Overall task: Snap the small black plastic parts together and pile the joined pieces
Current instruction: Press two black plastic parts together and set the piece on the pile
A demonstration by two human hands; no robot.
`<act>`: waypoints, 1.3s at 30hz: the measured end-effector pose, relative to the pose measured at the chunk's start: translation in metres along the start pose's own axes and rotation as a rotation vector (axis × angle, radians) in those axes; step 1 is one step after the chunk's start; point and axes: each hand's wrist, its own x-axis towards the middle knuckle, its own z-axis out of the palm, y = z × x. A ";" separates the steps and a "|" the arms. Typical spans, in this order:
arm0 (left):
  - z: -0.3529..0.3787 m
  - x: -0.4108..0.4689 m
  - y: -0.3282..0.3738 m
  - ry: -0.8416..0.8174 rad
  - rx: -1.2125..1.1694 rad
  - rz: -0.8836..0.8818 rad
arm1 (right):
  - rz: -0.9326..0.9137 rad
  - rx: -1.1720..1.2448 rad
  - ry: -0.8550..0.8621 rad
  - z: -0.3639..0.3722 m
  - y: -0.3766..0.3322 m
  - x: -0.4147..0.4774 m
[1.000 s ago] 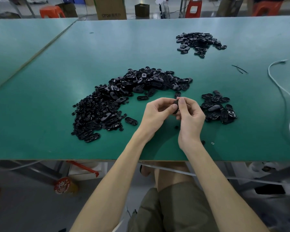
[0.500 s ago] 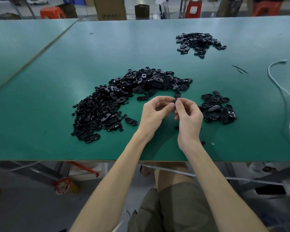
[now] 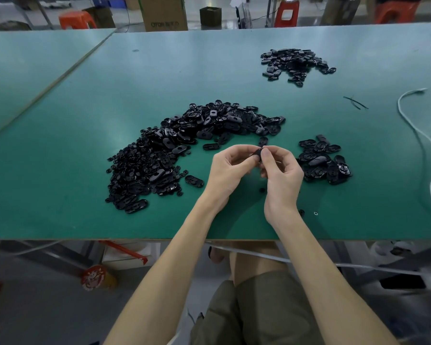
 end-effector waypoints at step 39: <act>0.014 0.006 0.012 0.095 0.233 0.167 | -0.001 -0.119 0.018 0.002 0.006 0.004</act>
